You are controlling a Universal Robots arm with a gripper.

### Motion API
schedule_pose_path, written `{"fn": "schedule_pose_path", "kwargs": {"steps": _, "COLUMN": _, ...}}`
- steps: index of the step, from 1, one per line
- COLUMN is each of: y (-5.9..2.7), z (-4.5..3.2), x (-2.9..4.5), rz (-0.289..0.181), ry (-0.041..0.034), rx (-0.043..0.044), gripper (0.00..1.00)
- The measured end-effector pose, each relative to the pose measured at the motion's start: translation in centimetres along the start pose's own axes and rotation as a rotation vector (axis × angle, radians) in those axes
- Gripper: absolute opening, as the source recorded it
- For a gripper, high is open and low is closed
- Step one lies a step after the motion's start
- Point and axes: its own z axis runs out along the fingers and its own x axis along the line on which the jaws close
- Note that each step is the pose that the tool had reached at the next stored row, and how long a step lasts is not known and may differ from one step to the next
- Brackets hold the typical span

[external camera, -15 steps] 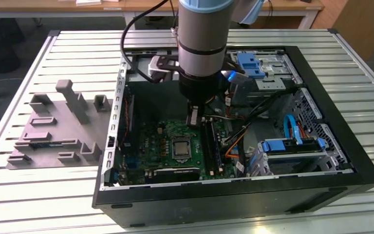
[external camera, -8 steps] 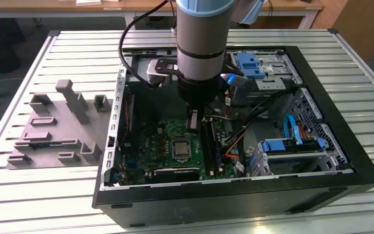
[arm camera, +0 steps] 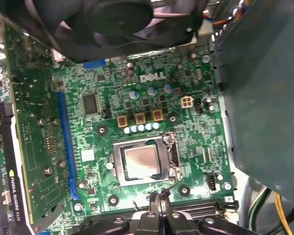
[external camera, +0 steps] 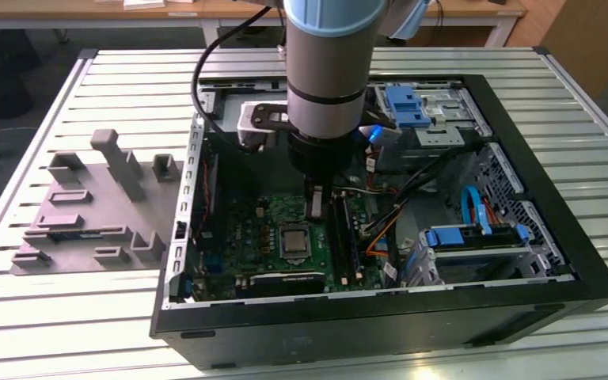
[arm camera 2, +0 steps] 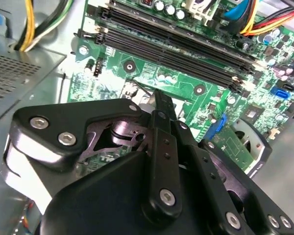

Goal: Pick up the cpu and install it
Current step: 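Install the first cpu locking lever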

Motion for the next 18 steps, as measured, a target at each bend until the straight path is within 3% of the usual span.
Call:
{"fn": "schedule_pose_path", "kwargs": {"steps": 5, "y": 0.01, "z": 0.59, "x": 0.1, "rz": -0.05, "ry": 0.0, "rx": 0.0009, "gripper": 0.11}}
{"fn": "schedule_pose_path", "kwargs": {"steps": 18, "y": -0.06, "z": 0.81, "x": 1.57, "rz": -0.094, "ry": -0.0003, "rx": 0.0032, "gripper": 0.11}}
